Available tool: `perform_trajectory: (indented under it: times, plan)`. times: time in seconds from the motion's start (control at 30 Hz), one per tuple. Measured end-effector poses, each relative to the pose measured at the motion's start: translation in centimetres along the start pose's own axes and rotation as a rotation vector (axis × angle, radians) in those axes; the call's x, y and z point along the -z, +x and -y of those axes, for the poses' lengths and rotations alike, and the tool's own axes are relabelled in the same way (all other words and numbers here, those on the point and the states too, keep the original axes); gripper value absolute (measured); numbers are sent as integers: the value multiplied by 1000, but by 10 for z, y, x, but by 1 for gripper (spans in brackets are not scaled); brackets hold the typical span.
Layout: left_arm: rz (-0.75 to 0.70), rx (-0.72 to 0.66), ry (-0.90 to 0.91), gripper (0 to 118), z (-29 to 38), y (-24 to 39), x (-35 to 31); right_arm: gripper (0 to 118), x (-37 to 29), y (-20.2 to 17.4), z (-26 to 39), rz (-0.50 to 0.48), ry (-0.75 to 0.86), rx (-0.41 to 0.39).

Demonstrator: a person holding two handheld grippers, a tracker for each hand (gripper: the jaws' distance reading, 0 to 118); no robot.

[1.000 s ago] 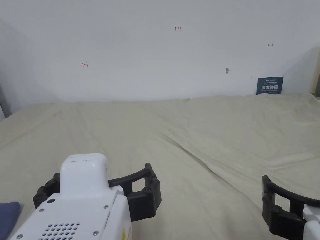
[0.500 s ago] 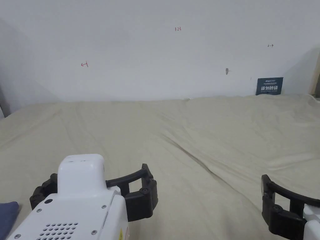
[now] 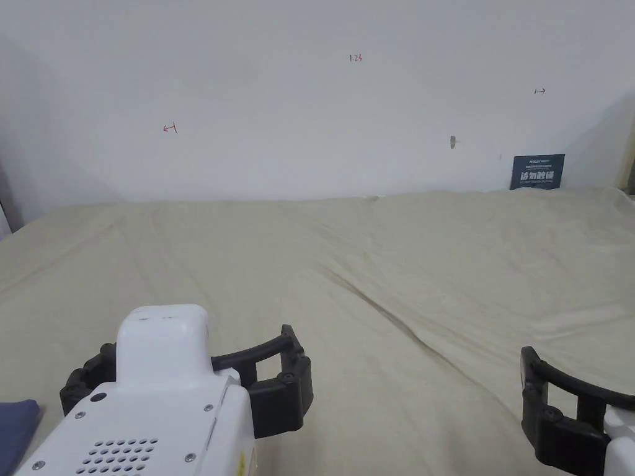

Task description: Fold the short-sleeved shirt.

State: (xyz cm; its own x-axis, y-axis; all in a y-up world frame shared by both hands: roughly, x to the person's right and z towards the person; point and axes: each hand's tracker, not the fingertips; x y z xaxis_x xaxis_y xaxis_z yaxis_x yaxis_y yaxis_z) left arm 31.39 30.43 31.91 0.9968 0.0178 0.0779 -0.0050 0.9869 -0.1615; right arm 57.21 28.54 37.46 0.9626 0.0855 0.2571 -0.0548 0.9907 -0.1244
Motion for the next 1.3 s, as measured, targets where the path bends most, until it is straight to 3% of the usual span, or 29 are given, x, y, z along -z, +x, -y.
perform_trajectory:
  times: [0.37, 1.3]
  plan:
    - [-46, 42, 21, 118, 1, 4, 1, 103, 1, -1, -1, 1, -2, -3]
    - [-17, -5, -15, 118, 2, -3, 2, 103, -2, -3, 0, -6, 4, -10]
